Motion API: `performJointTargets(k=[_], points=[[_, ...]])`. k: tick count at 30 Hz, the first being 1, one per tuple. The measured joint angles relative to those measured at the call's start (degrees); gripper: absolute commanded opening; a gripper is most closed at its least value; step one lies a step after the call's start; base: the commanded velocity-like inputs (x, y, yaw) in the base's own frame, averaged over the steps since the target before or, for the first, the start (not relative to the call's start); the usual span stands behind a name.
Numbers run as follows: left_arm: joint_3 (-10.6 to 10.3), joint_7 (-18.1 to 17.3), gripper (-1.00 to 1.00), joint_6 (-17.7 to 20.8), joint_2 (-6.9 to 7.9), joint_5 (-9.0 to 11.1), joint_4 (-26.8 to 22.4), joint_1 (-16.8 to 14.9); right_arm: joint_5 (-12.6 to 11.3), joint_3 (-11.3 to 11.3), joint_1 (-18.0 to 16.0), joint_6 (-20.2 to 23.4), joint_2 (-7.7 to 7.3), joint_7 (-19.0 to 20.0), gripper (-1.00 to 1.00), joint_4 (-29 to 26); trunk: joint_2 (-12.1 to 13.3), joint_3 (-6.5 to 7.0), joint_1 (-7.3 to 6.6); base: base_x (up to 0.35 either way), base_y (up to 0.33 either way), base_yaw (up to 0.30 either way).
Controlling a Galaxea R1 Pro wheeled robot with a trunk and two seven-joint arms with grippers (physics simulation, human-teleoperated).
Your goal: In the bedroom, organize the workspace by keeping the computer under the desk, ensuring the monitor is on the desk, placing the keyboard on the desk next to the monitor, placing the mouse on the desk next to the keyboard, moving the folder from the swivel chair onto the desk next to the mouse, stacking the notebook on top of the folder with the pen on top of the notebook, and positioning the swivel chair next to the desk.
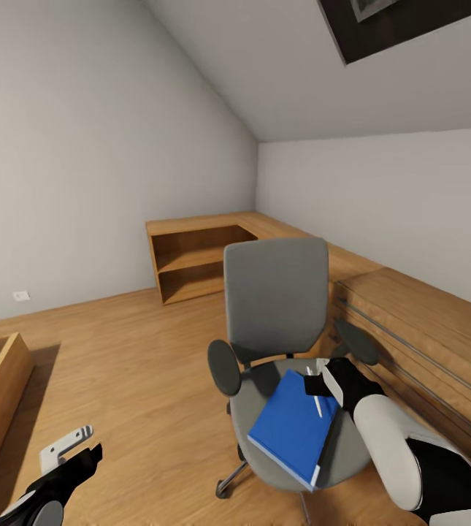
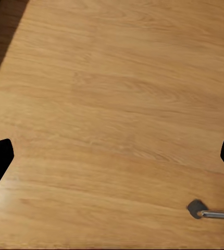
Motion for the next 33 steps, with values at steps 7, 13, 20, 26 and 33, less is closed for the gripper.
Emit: performJointTargets(k=[7,13,20,26,33], points=[[-0.1,0.0,1.00,0.1,0.00,0.1,0.2,0.0,0.0,-0.1,2.1,0.5,0.60,0.0,-1.00,-10.4,2.8,1.26,-1.56,-0.165,0.000,0.000],[-0.2,0.1,1.00,0.1,-0.01,0.1,0.4,0.0,-0.1,-0.1,4.5,3.1,0.97,0.0,-1.00,-17.5,5.2,2.34,-2.87,-0.098,0.000,0.000],[-0.3,0.0,1.00,0.0,-0.15,0.2,0.9,0.0,-0.2,-0.3,12.5,6.3,3.14,0.0,-1.00,-33.8,8.0,3.59,-4.39,-0.287,0.000,0.000],[-0.5,0.0,1.00,0.1,-0.25,0.2,4.2,0.0,-0.3,-0.3,18.9,6.6,5.45,0.1,-1.00,-48.7,10.4,4.67,-5.74,-0.060,0.000,0.000],[-2.0,-0.1,1.00,-0.1,-0.41,0.3,8.2,0.0,-4.1,-0.4,22.3,11.0,6.41,0.2,-1.00,-58.6,13.2,5.92,-7.28,-0.005,0.000,0.000]])
